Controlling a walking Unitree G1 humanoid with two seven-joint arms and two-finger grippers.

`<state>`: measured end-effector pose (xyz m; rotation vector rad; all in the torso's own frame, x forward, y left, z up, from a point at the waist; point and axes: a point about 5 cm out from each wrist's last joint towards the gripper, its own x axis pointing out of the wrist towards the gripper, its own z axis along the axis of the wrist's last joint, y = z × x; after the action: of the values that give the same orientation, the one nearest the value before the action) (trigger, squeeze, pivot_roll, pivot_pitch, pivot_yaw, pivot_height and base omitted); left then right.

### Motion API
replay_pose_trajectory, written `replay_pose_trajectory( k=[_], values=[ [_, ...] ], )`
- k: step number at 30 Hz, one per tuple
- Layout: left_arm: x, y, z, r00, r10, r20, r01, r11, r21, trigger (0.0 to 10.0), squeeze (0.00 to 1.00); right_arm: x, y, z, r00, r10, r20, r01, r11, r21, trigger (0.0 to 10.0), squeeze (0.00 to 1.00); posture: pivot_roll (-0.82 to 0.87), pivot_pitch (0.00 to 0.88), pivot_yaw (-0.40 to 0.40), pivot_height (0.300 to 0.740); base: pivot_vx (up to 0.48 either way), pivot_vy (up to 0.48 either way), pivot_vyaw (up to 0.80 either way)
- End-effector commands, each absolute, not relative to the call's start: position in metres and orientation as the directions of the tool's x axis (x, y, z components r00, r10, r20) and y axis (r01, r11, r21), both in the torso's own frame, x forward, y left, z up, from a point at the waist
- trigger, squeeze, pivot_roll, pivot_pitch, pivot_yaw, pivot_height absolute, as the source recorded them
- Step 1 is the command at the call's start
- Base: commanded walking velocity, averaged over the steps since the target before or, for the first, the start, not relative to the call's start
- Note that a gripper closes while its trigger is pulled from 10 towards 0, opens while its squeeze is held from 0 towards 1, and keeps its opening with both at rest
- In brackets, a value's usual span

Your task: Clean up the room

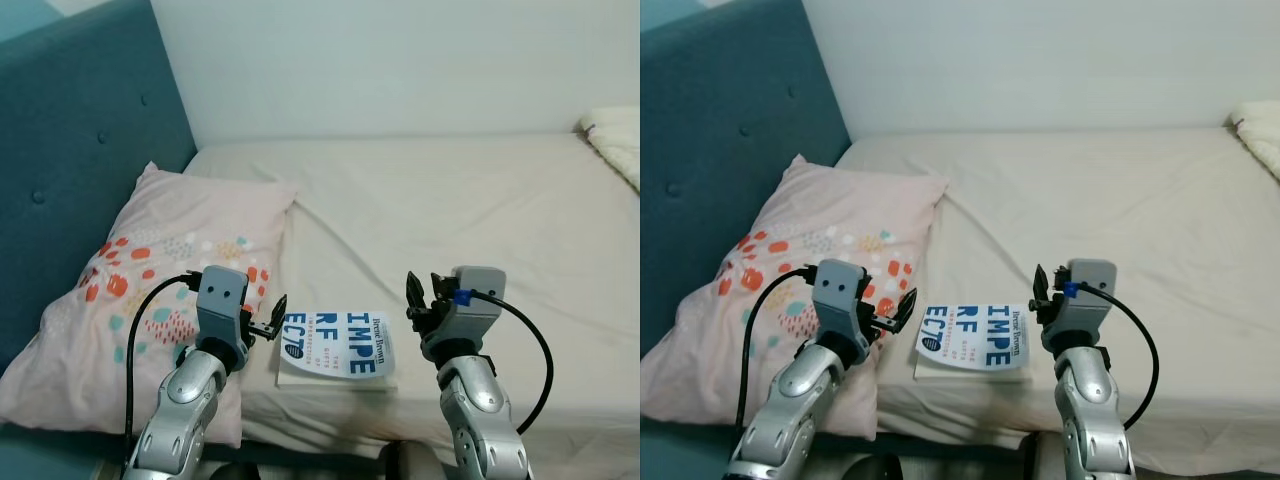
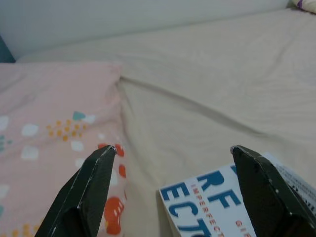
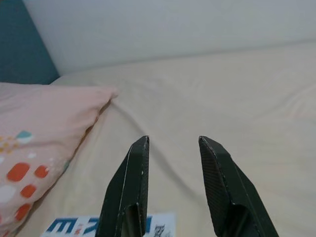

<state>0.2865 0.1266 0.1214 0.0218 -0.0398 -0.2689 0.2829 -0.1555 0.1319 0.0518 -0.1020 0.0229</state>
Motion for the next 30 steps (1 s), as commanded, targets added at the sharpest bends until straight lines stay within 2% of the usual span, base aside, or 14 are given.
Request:
replay_pose_trajectory(
  k=[1, 23, 30],
  values=[
    [0.286, 0.128, 0.117, 0.967, -0.255, 0.026, 0.254, 0.966, 0.041, 10.0, 0.00, 0.281, -0.150, 0.131, 0.993, 0.031, 0.117, -0.034, 0.999, 0.022, 10.0, 0.00, -0.02, 0.017, 0.045, 0.647, 0.000, 0.000, 0.00],
    [0.290, 0.131, 0.118, 0.975, -0.214, 0.050, 0.213, 0.977, 0.019, 10.0, 0.00, 0.278, -0.150, 0.126, 0.996, 0.020, 0.082, -0.019, 1.000, -0.015, 10.0, 0.00, -0.02, 0.022, 0.033, 0.732, 0.000, 0.000, 0.00],
    [0.291, 0.131, 0.115, 0.971, -0.238, 0.021, 0.238, 0.971, 0.025, 10.0, 0.00, 0.278, -0.151, 0.115, 1.000, -0.009, 0.012, 0.009, 1.000, -0.021, 10.0, 0.00, -0.02, 0.030, 0.036, 0.732, 0.000, 0.000, 0.00]
  ],
)
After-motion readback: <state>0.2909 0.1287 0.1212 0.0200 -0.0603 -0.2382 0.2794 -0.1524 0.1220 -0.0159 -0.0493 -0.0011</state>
